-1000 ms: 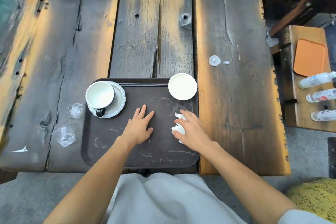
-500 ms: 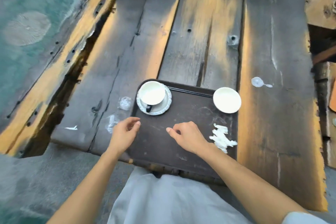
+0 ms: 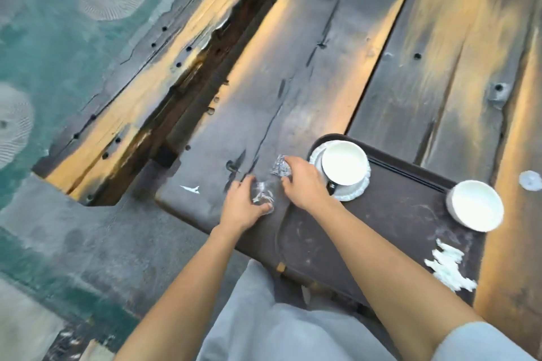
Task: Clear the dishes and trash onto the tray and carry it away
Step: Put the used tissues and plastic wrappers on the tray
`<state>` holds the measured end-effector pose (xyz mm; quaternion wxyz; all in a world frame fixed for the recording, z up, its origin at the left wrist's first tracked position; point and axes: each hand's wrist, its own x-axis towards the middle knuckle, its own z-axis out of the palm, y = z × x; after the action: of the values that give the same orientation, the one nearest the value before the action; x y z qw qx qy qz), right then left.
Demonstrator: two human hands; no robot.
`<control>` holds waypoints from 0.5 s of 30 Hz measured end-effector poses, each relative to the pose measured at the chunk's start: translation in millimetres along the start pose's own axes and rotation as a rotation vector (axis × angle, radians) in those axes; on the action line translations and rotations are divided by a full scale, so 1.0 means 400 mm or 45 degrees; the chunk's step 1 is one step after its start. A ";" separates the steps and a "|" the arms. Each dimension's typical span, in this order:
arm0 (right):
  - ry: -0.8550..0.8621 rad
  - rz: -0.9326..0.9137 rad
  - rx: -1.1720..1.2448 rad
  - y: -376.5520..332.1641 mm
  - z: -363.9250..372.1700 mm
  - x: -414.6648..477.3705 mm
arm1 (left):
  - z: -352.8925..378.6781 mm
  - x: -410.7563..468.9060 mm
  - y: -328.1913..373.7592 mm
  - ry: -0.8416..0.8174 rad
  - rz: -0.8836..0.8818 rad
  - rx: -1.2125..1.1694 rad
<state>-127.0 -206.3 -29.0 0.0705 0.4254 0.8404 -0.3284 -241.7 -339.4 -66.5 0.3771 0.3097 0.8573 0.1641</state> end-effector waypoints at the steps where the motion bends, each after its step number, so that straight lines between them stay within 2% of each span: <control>1: -0.021 -0.004 -0.052 0.001 0.010 0.021 | 0.005 0.002 -0.010 -0.001 -0.006 -0.036; 9: -0.135 0.054 -0.296 -0.012 0.051 0.094 | -0.027 -0.001 -0.056 0.021 -0.311 -0.520; 13: -0.001 0.093 -0.230 -0.020 0.074 0.074 | -0.059 0.000 -0.081 0.076 -0.339 -0.646; 15: 0.064 0.142 0.005 -0.017 0.080 0.049 | -0.074 0.000 -0.094 0.104 -0.330 -0.682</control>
<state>-149.8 -215.7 -58.2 0.0666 0.4798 0.8162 -0.3148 -279.1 -369.2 -66.1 0.4282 0.0805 0.8304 0.3472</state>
